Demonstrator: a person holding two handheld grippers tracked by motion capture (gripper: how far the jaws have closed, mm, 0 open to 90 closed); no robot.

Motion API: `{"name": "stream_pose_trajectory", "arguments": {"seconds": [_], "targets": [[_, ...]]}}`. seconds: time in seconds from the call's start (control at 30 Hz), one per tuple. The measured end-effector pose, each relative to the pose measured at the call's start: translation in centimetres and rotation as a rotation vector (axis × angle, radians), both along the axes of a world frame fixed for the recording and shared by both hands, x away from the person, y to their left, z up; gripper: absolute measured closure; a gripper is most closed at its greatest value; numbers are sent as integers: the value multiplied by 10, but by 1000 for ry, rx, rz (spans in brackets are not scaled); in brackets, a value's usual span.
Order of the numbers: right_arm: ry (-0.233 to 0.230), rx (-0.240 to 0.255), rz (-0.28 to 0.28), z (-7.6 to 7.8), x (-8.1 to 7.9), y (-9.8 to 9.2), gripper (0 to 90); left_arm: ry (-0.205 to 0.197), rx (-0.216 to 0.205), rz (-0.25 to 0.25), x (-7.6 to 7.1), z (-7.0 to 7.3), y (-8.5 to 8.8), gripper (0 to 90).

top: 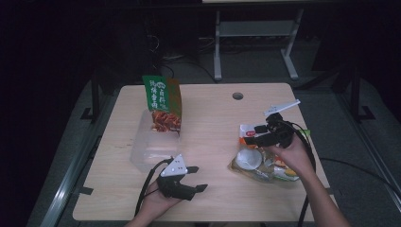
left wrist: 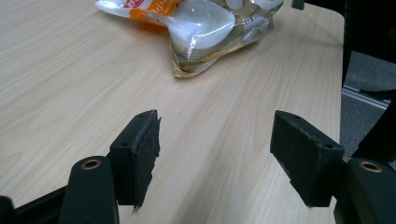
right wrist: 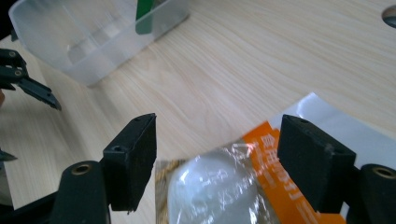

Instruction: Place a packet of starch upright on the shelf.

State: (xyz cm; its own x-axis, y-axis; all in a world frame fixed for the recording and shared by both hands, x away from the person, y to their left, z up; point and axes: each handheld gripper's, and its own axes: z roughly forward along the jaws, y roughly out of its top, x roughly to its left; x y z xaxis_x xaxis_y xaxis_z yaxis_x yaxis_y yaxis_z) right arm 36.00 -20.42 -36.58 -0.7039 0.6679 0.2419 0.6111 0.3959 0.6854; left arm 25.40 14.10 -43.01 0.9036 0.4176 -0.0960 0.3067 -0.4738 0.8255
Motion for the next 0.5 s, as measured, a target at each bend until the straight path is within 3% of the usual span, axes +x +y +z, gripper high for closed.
{"name": "stream_pose_trajectory", "arguments": {"seconds": [0.5], "targets": [[19, -60, -85, -8, -19, -38, 286, -4, 4, 0, 0, 1, -1, 325]]}}
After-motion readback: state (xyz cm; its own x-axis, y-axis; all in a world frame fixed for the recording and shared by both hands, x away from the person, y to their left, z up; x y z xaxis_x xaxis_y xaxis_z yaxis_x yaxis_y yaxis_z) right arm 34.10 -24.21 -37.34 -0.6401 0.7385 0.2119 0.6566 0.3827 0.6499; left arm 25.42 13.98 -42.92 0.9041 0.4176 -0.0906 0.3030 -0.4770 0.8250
